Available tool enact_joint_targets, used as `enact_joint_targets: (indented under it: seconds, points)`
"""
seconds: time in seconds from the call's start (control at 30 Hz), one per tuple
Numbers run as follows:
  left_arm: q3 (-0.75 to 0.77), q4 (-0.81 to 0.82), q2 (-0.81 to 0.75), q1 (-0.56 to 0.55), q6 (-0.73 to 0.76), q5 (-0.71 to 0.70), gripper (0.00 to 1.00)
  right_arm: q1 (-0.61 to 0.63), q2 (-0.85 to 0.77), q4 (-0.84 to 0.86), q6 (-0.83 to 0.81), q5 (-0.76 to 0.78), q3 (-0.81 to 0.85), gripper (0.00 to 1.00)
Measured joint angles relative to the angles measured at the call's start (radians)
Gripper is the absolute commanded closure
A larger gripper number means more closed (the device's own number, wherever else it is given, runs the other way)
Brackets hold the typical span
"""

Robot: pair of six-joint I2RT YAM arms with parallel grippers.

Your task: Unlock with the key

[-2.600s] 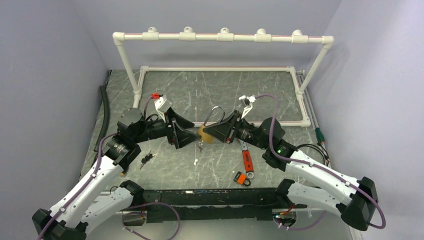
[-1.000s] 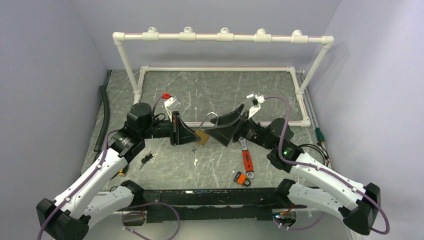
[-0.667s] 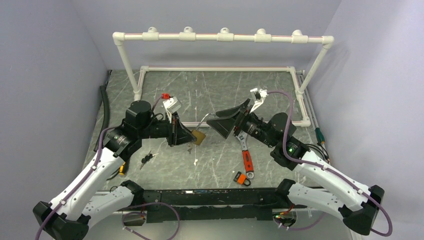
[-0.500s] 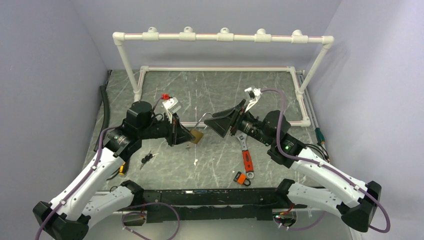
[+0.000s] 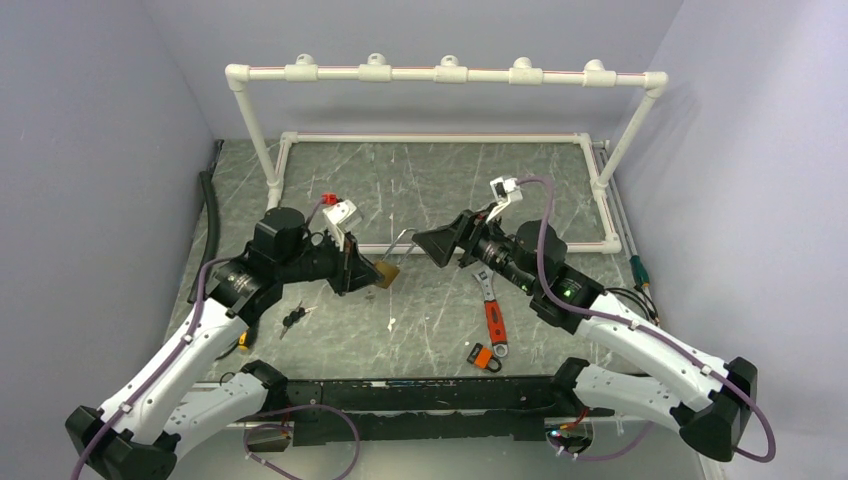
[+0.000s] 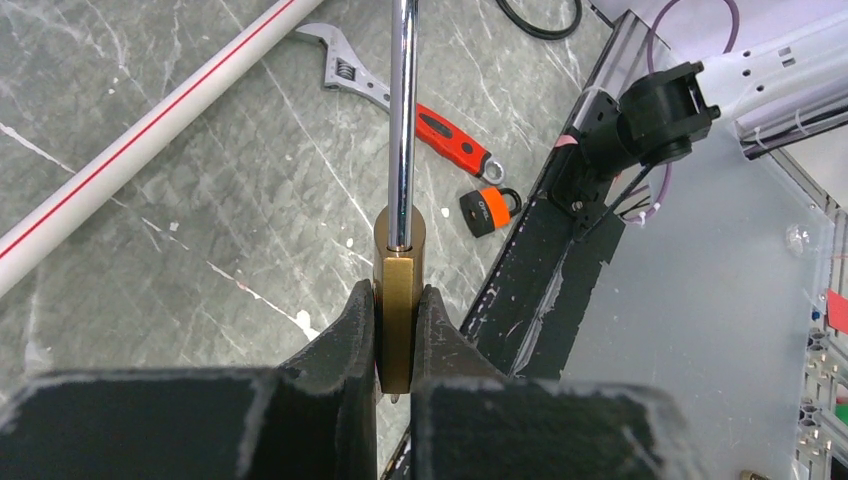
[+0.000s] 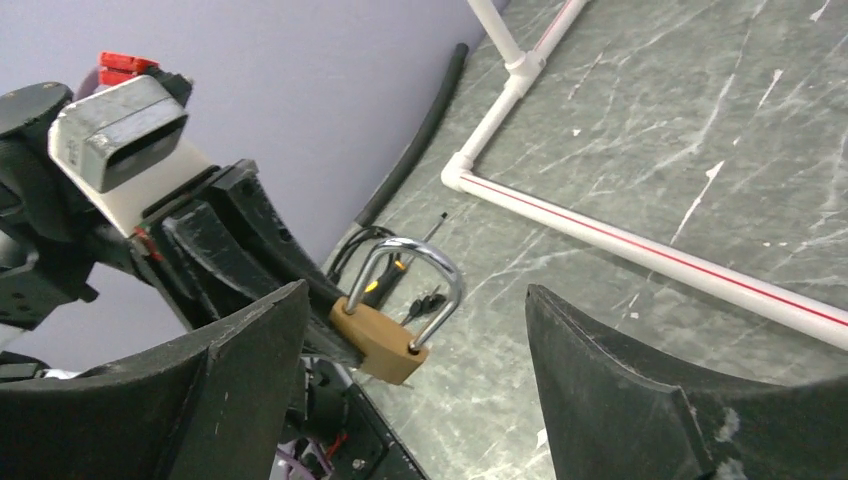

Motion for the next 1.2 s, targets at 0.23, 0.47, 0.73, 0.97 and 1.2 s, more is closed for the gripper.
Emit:
enact_joint_targets:
  seconds: [0.23, 0.47, 0.73, 0.97, 1.2]
  points:
    - [-0.017, 0.008, -0.027, 0.000, 0.003, 0.082, 1.00, -0.040, 0.004, 0.056, -0.047, -0.118, -0.048, 0.22]
    - [-0.022, 0.014, -0.034, 0.000, 0.004, 0.167, 1.00, -0.121, 0.045, 0.191, -0.042, -0.343, -0.050, 0.37]
    - [-0.022, 0.027, -0.034, 0.000, 0.006, 0.212, 1.00, -0.122, 0.152, 0.296, 0.012, -0.528, -0.048, 0.52]
    - [-0.022, 0.030, -0.034, 0.000, 0.011, 0.210, 1.00, -0.122, 0.172, 0.364, 0.065, -0.597, -0.048, 0.72]
    - [-0.022, 0.005, -0.015, 0.000, 0.052, 0.063, 1.00, -0.102, 0.190, 0.261, 0.102, -0.518, -0.021, 0.82]
